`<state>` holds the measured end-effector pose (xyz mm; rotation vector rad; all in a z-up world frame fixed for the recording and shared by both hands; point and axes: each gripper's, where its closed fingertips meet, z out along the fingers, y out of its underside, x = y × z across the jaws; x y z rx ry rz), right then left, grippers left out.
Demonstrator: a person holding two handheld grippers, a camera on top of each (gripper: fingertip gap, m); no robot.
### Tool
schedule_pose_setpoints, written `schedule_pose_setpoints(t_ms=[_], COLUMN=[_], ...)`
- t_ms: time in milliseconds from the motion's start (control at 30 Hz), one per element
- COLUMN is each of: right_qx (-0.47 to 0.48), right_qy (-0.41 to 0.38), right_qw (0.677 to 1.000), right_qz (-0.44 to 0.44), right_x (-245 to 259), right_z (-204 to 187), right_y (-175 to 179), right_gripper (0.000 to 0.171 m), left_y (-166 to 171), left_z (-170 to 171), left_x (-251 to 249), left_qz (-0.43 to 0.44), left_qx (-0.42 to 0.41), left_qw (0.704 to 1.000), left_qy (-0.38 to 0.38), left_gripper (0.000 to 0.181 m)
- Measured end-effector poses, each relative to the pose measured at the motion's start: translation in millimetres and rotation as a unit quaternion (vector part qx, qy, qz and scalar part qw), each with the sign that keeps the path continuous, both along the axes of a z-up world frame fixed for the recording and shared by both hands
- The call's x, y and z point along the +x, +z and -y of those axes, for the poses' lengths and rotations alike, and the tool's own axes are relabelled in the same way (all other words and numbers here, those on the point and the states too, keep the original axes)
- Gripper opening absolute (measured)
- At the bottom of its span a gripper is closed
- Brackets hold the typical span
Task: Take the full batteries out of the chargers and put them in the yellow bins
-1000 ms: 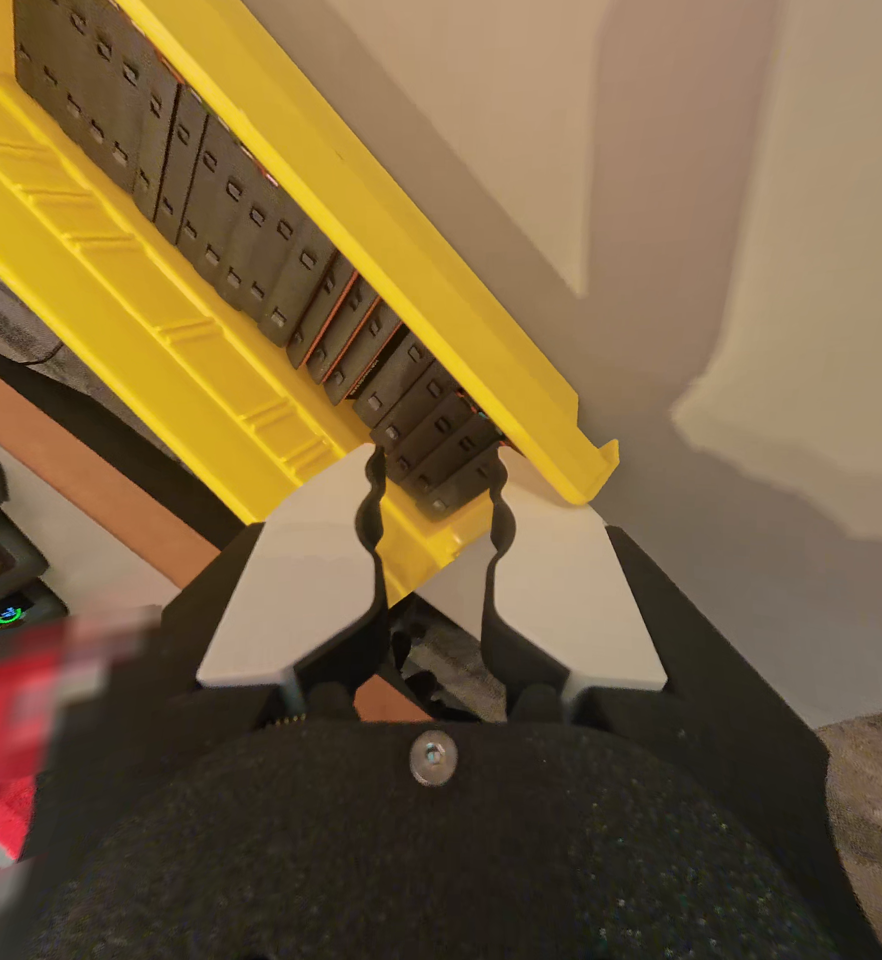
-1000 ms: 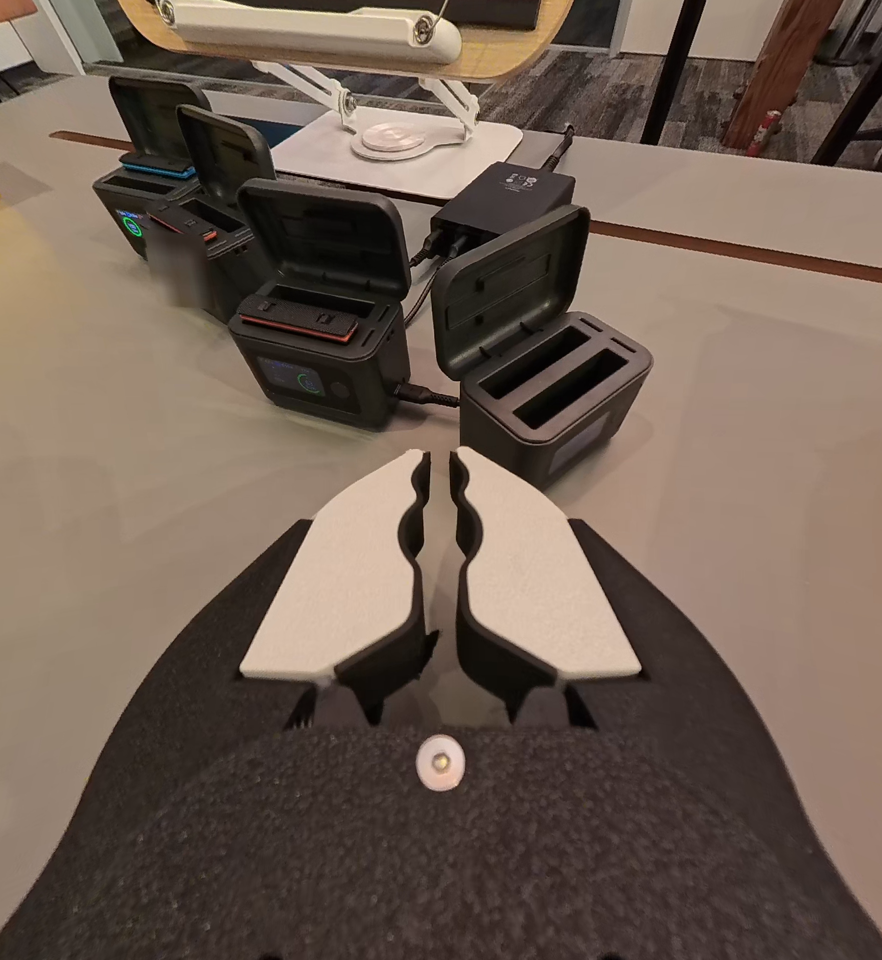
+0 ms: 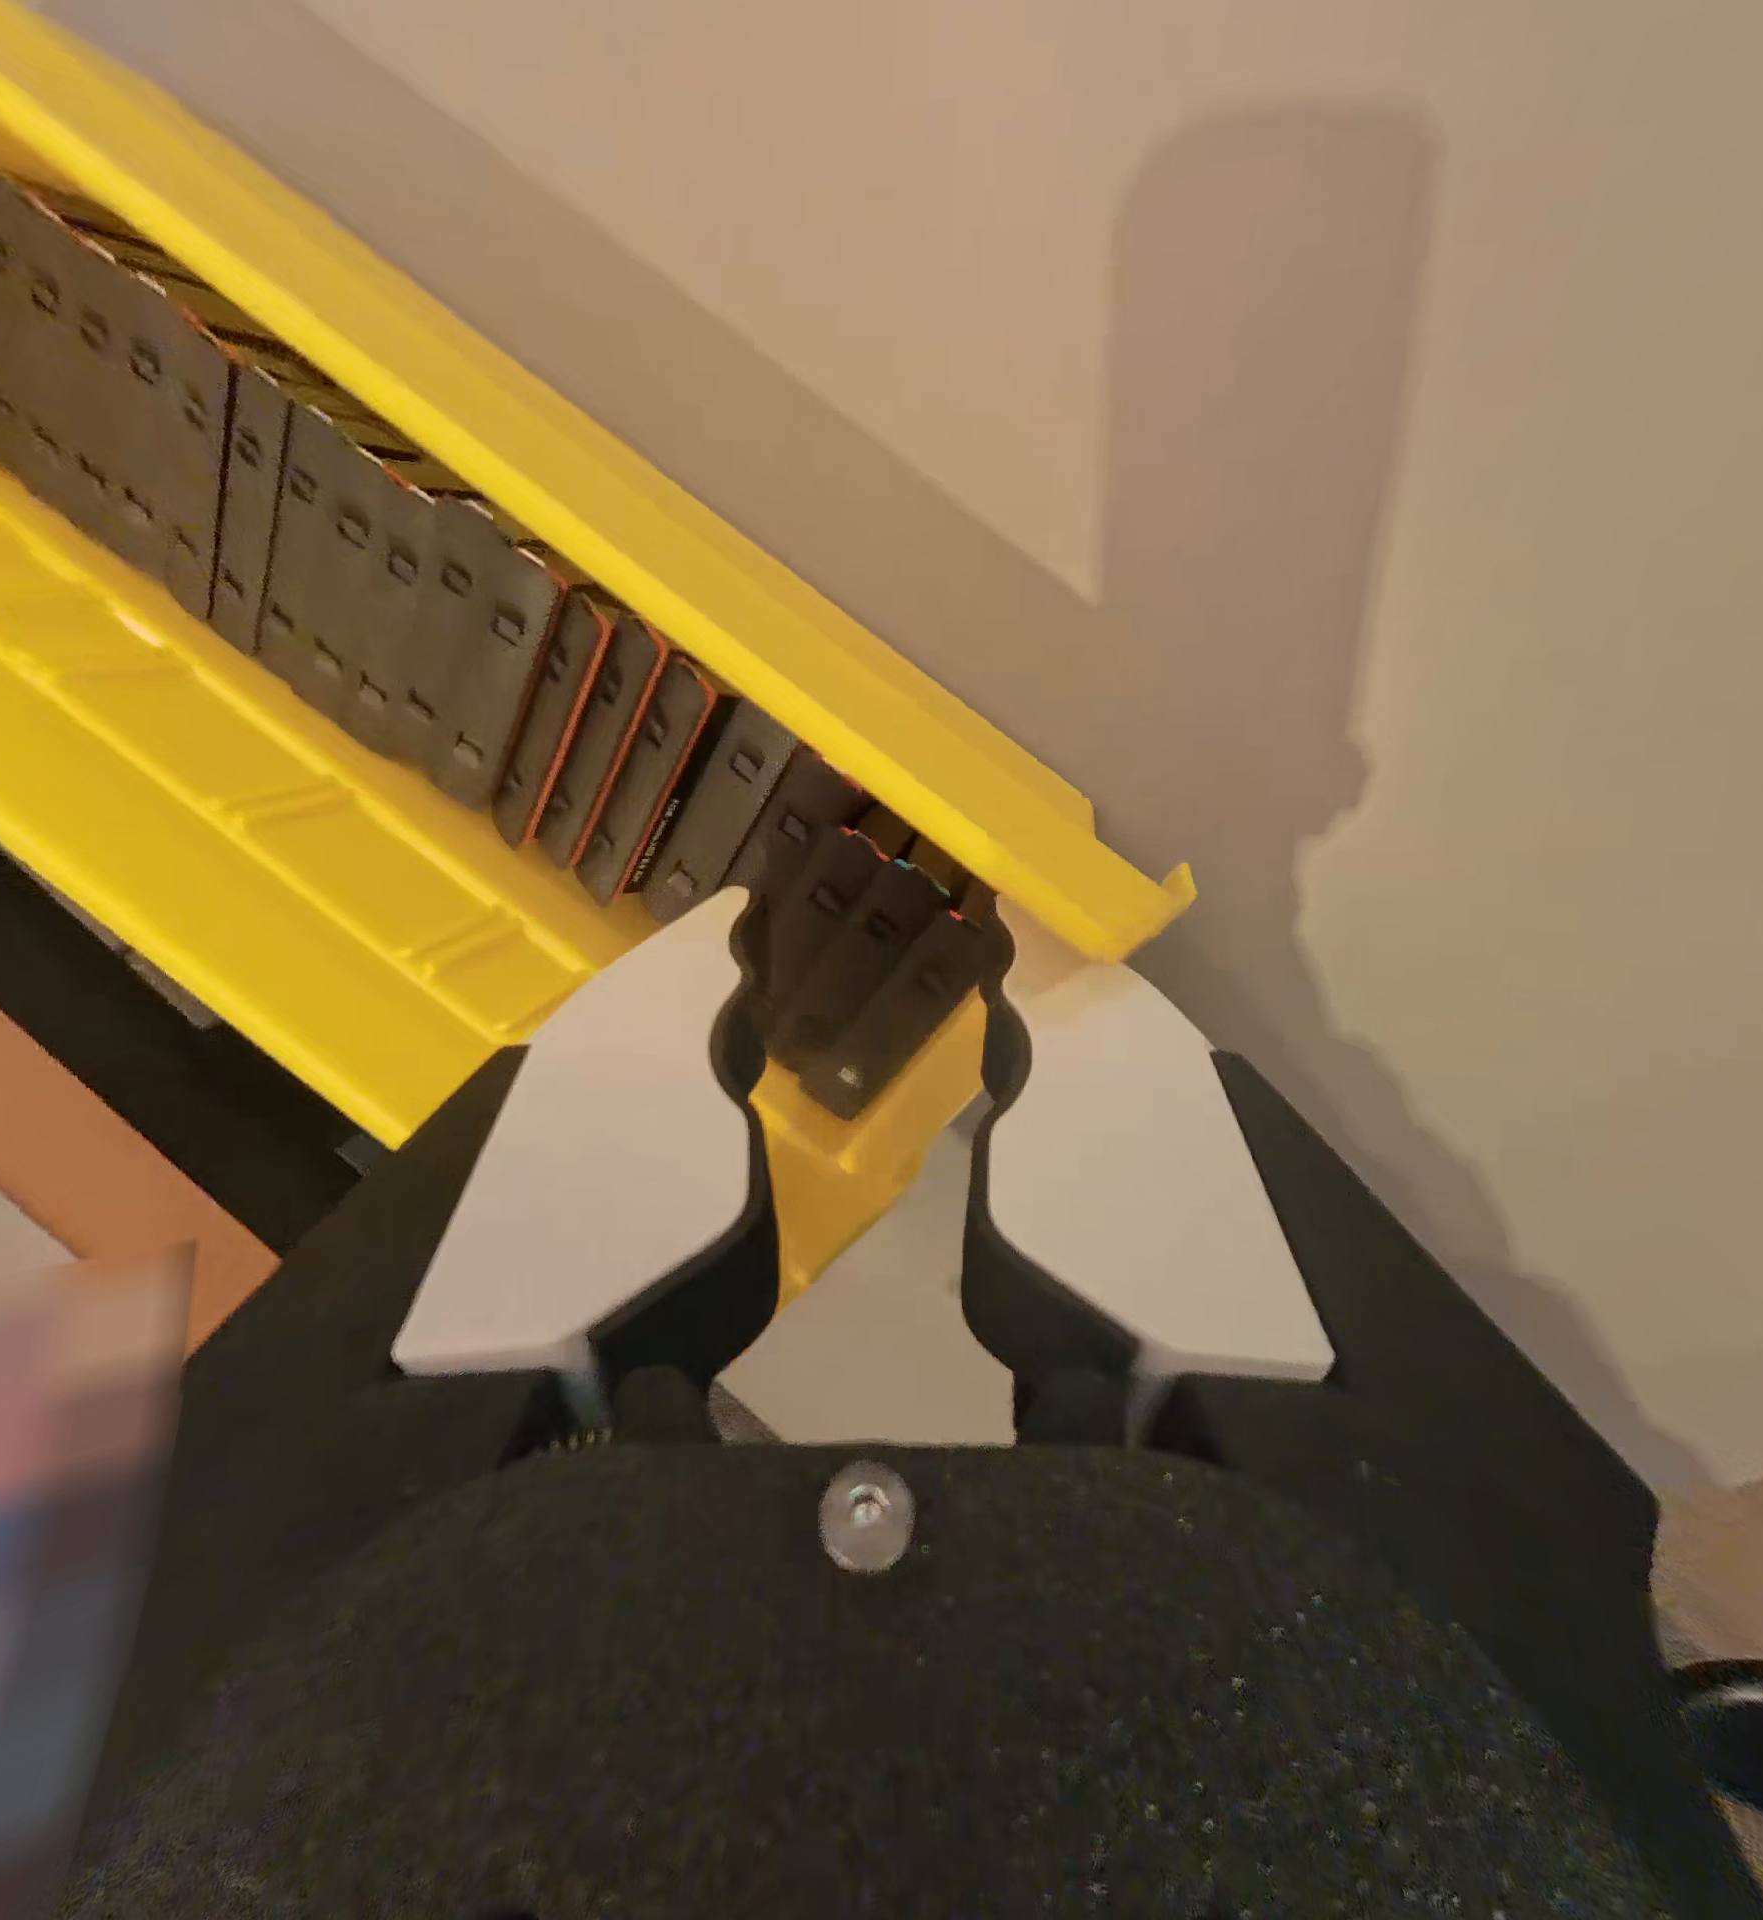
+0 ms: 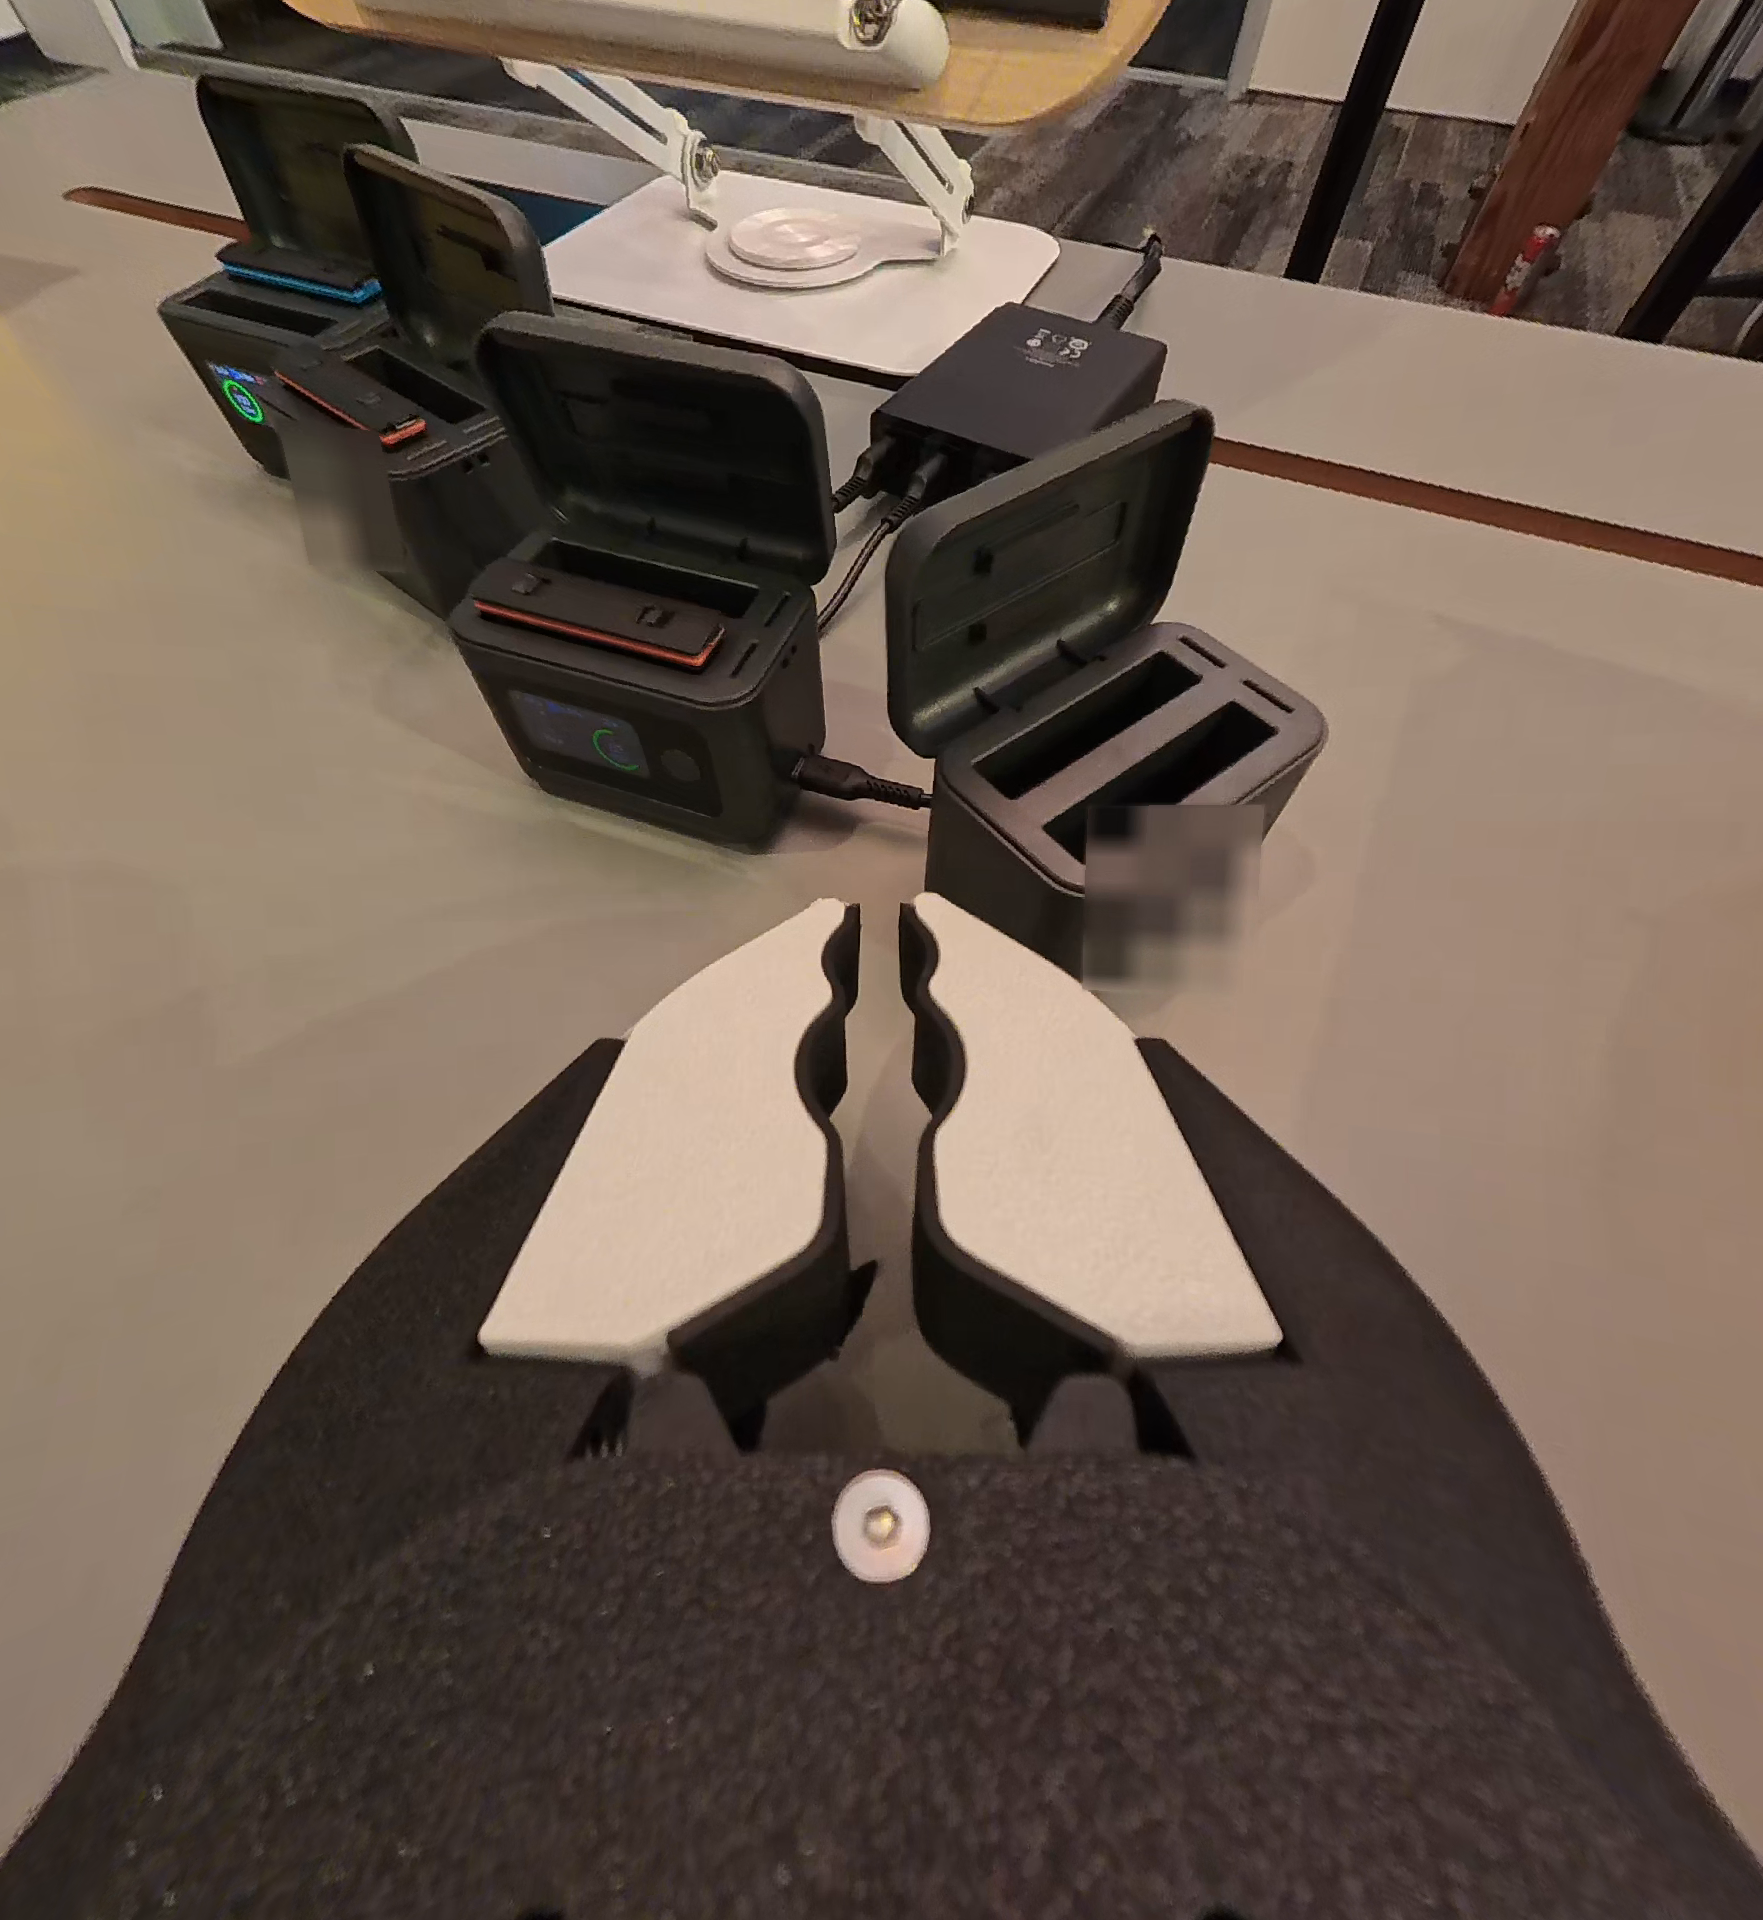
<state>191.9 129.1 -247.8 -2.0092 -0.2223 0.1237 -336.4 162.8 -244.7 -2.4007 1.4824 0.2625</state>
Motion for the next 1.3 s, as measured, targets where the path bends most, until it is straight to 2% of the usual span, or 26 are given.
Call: schedule_pose_setpoints(t_ms=[333,567,933,1300], right_qx=[-0.012,-0.016,-0.015,-0.017], right_qy=[0.006,0.004,0.002,0.001], right_qw=[1.000,1.000,1.000,1.000], right_qz=[0.001,-0.006,-0.005,-0.005], right_x=[-2.7,-1.1,2.6,4.7], right_z=[-0.4,-0.7,-0.9,-1.1], right_y=[-4.9,-6.0,-5.7,-6.5], right_gripper=[0.008,0.008,0.009,0.009], left_y=[-13.7,-16.7,-6.0,6.1], left_z=[-6.8,-7.7,-6.6,-4.1], left_x=[-6.3,-11.0,-15.0,-21.2], left_qz=[-0.005,-0.022,-0.105,-0.136], left_qx=[-0.028,-0.037,-0.009,-0.004], left_qw=[0.996,0.994,0.992,0.990], left_qy=[0.080,0.103,0.067,0.042], left_gripper=[0.038,0.040,0.042,0.040])
